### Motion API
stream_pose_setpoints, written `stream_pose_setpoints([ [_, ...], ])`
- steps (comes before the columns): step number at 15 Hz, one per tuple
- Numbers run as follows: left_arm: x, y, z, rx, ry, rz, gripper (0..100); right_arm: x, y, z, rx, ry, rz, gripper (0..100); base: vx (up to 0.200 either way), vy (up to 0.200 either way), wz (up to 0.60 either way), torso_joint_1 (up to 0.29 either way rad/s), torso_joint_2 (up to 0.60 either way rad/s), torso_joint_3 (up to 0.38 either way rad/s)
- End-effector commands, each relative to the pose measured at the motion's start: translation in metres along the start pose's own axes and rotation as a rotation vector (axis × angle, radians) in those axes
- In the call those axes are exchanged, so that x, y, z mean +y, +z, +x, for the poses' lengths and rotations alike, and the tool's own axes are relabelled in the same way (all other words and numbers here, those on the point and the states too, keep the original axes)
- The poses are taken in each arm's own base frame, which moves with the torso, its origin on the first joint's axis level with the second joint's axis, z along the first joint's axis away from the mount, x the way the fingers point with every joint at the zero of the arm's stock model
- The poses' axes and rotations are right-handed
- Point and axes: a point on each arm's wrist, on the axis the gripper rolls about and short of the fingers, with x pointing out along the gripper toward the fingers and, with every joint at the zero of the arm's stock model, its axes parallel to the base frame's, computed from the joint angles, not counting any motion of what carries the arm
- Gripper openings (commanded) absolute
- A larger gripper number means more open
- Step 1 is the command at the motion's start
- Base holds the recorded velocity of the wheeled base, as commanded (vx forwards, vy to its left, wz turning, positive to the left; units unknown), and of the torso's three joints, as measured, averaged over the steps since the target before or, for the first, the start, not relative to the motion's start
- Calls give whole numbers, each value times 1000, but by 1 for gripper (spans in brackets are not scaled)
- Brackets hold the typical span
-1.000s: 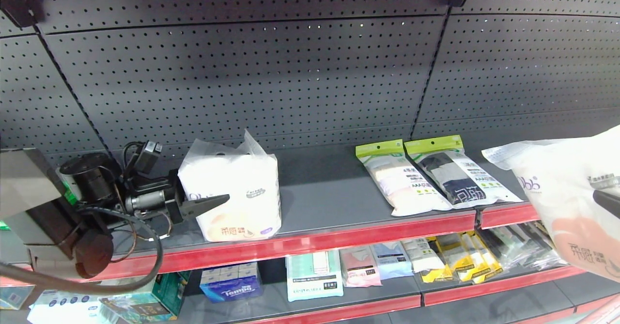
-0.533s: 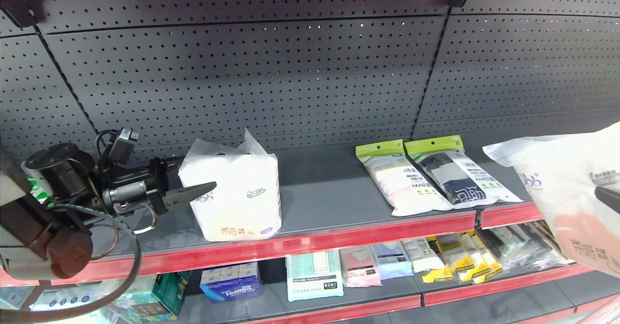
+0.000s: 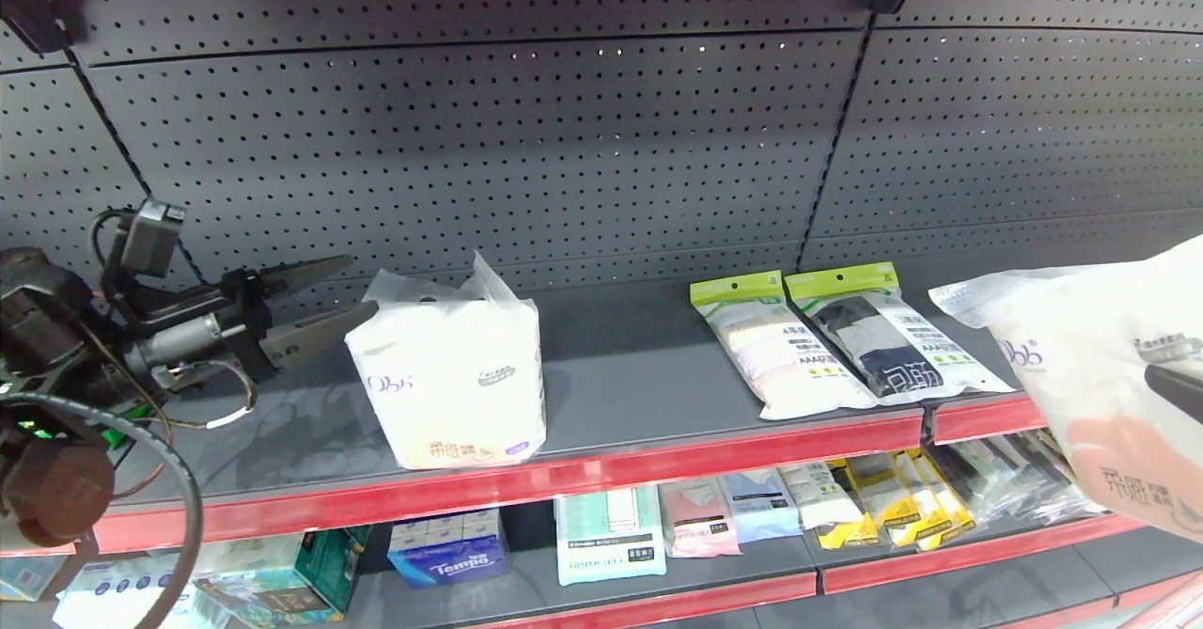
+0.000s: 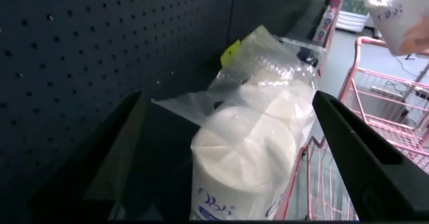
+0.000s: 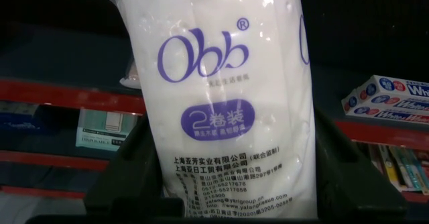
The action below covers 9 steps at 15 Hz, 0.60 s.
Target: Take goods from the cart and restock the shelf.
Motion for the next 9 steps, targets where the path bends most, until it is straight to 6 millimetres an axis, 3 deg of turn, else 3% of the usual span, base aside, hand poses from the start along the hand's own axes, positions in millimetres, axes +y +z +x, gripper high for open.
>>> stream_pose_setpoints([
  [1,-8,23,-17,-36,49,61,100,-1,0,3,9,4,4,0,0,0,0,0,0,0],
  [4,-4,28,-37,-52,172,76,100,-1,0,5,15,8,5,0,0,0,0,0,0,0],
  [9,-6,38,-38,-142,413,98,100,-3,5,10,17,11,5,0,0,0,0,0,0,0],
])
